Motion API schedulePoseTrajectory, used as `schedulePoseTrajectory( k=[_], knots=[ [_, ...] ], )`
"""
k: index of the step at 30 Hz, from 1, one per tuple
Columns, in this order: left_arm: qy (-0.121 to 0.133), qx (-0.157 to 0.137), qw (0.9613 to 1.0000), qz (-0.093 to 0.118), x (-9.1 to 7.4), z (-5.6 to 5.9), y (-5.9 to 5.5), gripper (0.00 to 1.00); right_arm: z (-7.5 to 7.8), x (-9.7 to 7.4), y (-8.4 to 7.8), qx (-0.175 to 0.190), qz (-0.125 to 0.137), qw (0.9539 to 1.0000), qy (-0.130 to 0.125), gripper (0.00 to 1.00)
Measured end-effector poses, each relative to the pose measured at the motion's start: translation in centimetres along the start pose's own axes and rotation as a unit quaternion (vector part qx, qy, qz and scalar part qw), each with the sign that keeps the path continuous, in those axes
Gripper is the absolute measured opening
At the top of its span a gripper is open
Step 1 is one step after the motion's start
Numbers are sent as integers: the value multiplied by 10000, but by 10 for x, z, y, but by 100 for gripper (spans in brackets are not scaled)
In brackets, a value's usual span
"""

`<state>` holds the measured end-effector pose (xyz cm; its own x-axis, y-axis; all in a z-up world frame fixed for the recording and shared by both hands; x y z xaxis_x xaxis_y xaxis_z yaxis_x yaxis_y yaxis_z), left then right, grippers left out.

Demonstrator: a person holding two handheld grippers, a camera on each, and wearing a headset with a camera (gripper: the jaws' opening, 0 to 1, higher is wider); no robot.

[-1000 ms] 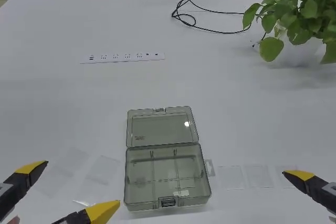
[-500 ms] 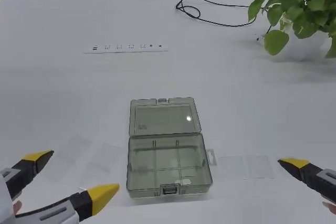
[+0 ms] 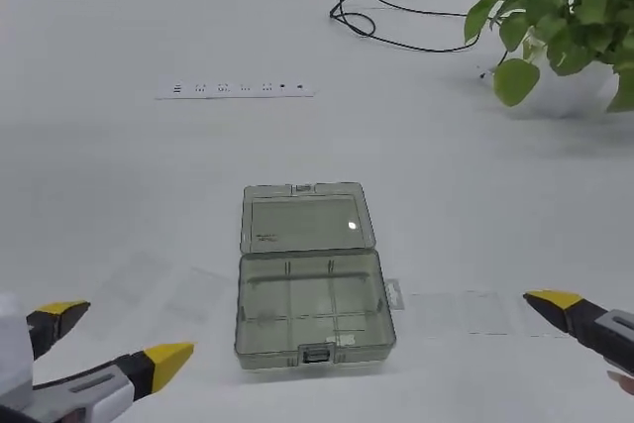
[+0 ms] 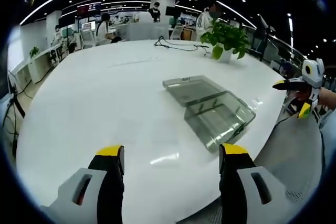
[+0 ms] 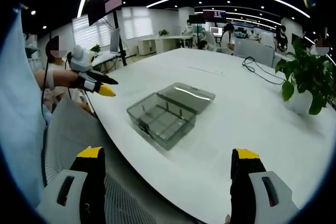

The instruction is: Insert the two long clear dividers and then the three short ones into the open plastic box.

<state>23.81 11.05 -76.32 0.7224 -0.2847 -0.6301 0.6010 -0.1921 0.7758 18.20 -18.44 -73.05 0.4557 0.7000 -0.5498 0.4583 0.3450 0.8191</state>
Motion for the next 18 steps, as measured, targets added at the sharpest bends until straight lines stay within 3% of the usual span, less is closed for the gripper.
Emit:
schedulePoseTrajectory(
  k=[8, 11, 18],
  knots=[
    [-175, 257, 9967, -747, 21, 4, -21, 70, 1, -2, 0, 30, 29, 10000, -24, 100],
    [-239, 312, 9949, -928, 31, 5, -24, 62, 2, -3, -1, 52, 46, 10000, -51, 100],
    [-242, 500, 9918, -1154, 46, 5, -26, 62, 4, -7, -2, 117, 134, 9998, -131, 100]
  ],
)
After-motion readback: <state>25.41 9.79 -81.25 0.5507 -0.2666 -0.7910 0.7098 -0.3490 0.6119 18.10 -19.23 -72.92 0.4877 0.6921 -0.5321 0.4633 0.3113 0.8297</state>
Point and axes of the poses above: the centre of the closed fingertips' face, and the gripper's own axes: x roughly forward along the fingers, z roughly to its right, y roughly out of its top, the point moved 1 cm from there along -x, roughly backward along the fingers, and after that the axes turned 8 degrees about y, right-handed, at the moved point
